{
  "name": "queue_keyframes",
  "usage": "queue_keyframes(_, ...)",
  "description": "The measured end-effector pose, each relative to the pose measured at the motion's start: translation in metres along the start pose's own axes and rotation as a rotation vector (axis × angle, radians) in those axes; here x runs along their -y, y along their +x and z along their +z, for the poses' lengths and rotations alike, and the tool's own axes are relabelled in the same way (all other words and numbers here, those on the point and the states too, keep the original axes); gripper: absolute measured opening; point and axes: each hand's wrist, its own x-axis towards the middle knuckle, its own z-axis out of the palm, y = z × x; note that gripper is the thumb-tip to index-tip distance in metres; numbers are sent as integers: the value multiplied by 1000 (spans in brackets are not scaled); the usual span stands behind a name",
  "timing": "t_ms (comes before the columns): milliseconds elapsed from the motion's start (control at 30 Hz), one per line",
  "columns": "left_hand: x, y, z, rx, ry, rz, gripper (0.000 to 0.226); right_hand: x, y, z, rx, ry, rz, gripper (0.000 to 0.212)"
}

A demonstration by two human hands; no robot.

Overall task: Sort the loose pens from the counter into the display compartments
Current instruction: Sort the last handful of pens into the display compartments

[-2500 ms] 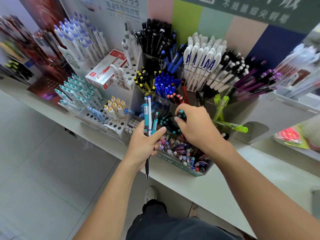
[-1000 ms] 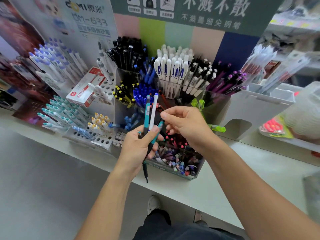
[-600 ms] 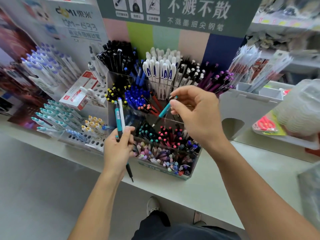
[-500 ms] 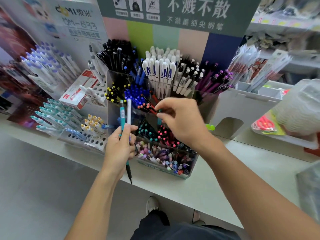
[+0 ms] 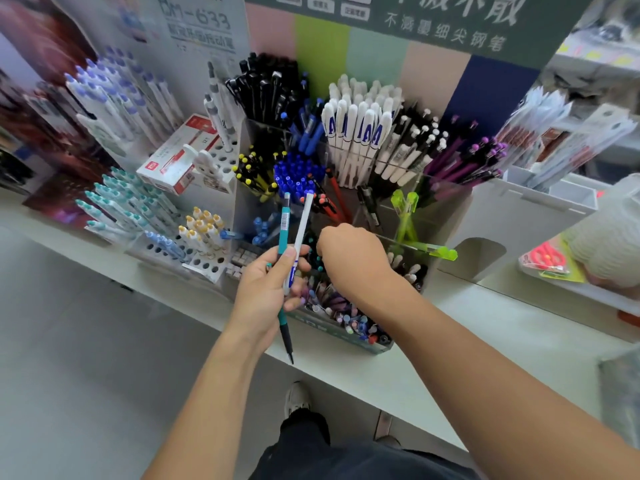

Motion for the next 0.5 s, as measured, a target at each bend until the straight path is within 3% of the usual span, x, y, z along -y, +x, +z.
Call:
queue_keyframes(133,-2,-1,-5,43,4,0,21,-12,4,-3,53,170,-8,15)
queue_keyframes(233,-5,-3,-8,71,27,24,17,-27,-7,-12,-106,908,92,17)
queue_keyframes(300,-8,-6,-9,107,49,26,16,-31,-13,-19,-71,1379,138,16)
queue_keyframes(367,-11,-7,-9,165,100,21,16,-32,-11,-18,-45,1498,123,20)
queue_keyframes(500,-17,-9,-10,304,279,-18,13,-31,-9,-22,-54,1374,58,21)
